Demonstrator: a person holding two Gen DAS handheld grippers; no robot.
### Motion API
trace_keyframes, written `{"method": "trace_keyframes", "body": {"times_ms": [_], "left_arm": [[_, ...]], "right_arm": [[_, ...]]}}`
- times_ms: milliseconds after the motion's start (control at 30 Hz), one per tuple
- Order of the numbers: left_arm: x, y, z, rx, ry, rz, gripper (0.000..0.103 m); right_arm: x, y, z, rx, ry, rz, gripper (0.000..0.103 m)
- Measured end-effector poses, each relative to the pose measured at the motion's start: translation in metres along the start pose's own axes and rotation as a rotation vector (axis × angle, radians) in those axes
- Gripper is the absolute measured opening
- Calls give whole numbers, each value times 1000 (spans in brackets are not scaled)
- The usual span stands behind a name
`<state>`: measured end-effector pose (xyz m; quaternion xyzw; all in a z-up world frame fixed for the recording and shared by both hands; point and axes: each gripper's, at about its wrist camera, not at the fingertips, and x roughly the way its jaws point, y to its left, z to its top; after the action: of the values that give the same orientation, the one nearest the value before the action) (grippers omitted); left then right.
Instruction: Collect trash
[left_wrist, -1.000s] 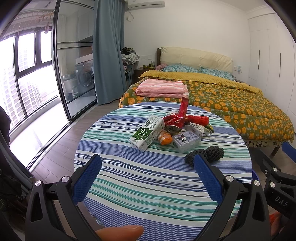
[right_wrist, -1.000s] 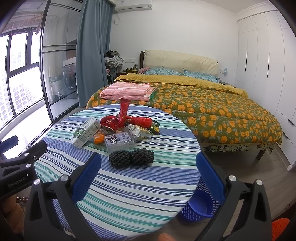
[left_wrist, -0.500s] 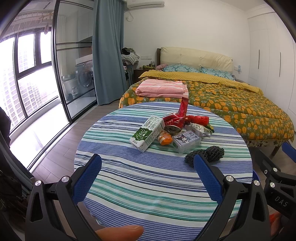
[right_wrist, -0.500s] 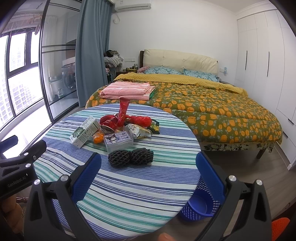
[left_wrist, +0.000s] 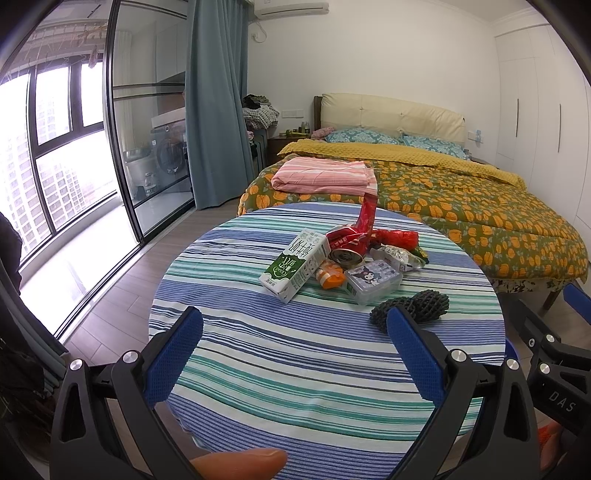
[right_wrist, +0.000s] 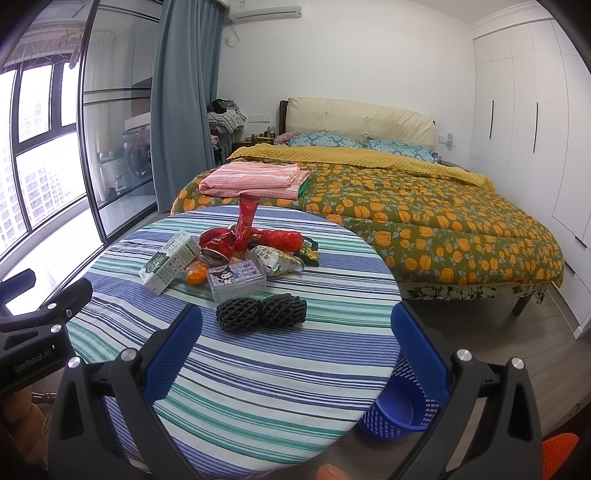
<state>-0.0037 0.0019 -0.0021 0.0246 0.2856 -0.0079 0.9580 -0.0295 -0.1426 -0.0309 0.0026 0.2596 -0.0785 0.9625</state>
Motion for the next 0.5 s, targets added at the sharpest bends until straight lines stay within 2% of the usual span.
{"method": "trace_keyframes", "body": {"times_ms": [500], "left_arm": [[0,0,0,0,-1,0,99]], "right_arm": [[0,0,-1,0,3,0,99]]}}
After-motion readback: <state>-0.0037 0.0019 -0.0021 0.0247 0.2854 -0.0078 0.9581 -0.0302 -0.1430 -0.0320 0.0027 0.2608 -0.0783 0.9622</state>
